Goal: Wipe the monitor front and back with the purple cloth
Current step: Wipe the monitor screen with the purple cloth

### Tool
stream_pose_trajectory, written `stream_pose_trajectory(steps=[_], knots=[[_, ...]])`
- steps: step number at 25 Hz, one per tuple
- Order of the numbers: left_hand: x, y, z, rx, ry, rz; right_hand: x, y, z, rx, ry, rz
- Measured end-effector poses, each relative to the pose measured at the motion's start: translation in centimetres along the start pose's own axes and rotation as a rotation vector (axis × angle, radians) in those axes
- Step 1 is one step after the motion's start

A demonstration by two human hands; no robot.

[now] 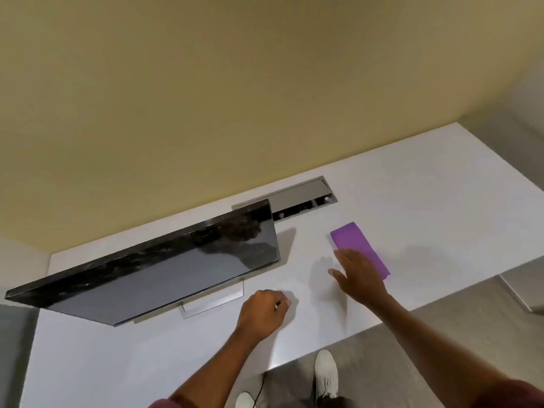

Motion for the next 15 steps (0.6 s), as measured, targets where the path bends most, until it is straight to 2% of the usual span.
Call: stream_pose_trajectory(steps=[4,6,11,15], knots=[[-3.1,-2.2,-3.6,0.049,0.036,0.054,-3.4,-0.6,-5.1,0.069,-0.018,0.094],[-4.8,-3.2,-5.2,0.062,0.039,0.071,-4.5,-2.1,-7.2,0.095,0.019,0.188],[-7.7,-5.0,-7.6,0.116,0.06,0.085,-4.9,-5.2,-10.9,0.125,0.111,0.296],[-8.5,-5.9,-8.3,0.125,0.061,0.095,-4.2,-7.1,-11.6,0.064,0.105,0.291]])
Point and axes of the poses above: each hand's wrist, its own x-axis away from the middle knuckle, its own y-axis out of the back of the hand, z = x × y, the point moved 8 cm from there along -x, towards the middle knuckle, and after that the axes turned 5 degrees about -z, right-handed, at the moved point
